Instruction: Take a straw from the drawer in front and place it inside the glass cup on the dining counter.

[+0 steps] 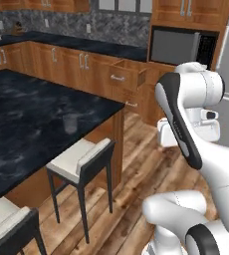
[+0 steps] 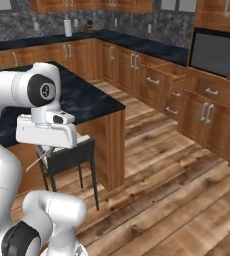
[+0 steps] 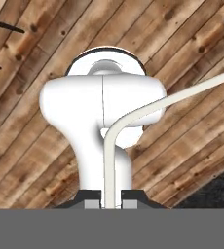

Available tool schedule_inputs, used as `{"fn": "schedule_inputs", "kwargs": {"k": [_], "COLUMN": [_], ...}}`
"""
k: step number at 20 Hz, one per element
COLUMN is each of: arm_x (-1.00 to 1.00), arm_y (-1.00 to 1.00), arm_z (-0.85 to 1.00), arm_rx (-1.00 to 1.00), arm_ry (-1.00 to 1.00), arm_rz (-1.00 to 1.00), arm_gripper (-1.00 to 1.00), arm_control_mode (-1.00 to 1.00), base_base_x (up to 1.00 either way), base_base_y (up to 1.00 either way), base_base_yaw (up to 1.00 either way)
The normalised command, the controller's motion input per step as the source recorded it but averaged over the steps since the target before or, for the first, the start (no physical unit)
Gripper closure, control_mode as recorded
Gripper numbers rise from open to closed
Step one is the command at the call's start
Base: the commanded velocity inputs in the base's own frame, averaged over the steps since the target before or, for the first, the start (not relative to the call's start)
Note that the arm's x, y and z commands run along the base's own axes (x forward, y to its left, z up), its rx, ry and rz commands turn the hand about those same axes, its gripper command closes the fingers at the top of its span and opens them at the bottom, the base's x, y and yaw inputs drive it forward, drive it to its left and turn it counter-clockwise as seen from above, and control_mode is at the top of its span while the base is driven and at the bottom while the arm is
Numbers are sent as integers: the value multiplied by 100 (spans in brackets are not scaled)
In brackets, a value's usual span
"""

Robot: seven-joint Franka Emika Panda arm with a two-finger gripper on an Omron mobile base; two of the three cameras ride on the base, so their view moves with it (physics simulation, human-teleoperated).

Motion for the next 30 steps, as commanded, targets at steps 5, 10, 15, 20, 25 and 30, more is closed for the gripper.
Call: {"fn": "schedule_inputs", "kwargs": {"k": [5, 10, 15, 20, 25, 30], "arm_x": [0, 0, 0, 0, 0, 0], "arm_y": [0, 0, 0, 0, 0, 0], "arm_z": [0, 0, 0, 0, 0, 0], "arm_rx": [0, 0, 0, 0, 0, 0], "arm_ry": [0, 0, 0, 0, 0, 0], "arm_rz": [0, 0, 0, 0, 0, 0], "arm_gripper": [100, 100, 100, 100, 100, 100], "arm_control_mode": [100, 100, 100, 100, 100, 100], "base_base_x": [73, 68, 58, 58, 59, 65], "base_base_y": [-72, -63, -46, -7, 28, 20], "base_base_yaw": [47, 50, 53, 43, 9, 12]}}
